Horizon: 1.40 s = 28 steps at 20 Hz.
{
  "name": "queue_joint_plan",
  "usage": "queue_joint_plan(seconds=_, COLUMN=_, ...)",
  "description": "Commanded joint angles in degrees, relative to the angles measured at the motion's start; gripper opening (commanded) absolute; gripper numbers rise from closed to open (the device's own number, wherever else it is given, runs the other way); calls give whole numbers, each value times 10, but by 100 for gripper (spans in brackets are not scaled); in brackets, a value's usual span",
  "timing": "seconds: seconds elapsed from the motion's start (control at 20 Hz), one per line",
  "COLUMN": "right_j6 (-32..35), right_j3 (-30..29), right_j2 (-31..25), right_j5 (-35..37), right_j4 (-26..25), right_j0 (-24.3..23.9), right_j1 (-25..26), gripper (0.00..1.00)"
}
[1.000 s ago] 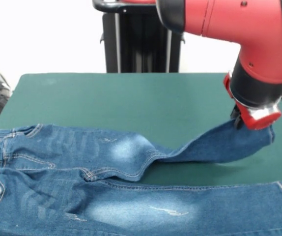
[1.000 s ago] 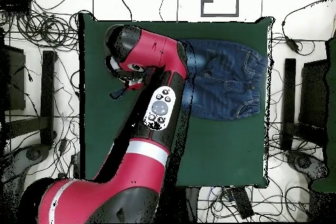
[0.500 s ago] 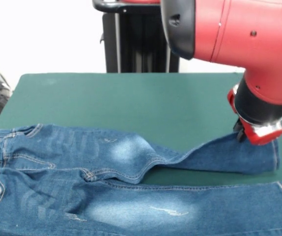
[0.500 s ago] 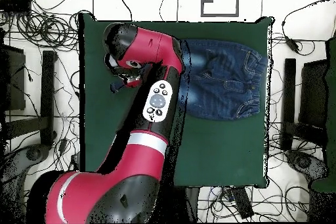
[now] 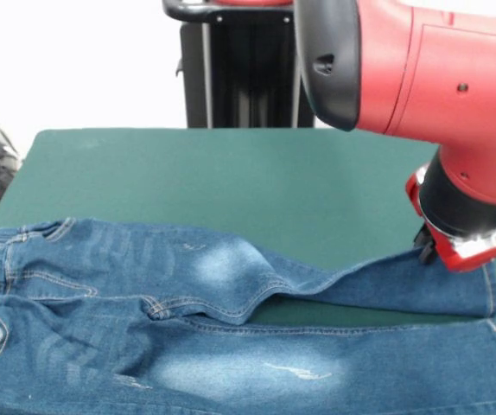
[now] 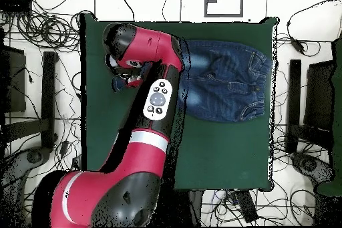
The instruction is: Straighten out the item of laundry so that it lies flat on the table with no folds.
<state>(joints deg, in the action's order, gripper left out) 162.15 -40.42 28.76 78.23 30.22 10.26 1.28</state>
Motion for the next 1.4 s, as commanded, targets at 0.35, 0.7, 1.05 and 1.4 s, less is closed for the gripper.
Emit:
queue_joint_plan(seconds=0.35, right_j6=172, right_j3=-1, right_j2=3, right_j5=-40, right_j4=-1, right_j0=5, right_j1=15, gripper=0)
queue_joint_plan(seconds=0.7, right_j6=169, right_j3=6, right_j2=7, right_j5=-31, right_j4=-1, right_j0=3, right_j1=20, gripper=100)
queue_joint_plan(seconds=1.05, right_j6=187, right_j3=31, right_j2=12, right_j5=-29, right_j4=7, right_j0=1, right_j1=31, gripper=100)
queue_joint_plan(seconds=1.4, right_j6=236, right_j3=134, right_j2=41, right_j5=6, right_j4=38, right_j0=-19, right_j1=80, gripper=100)
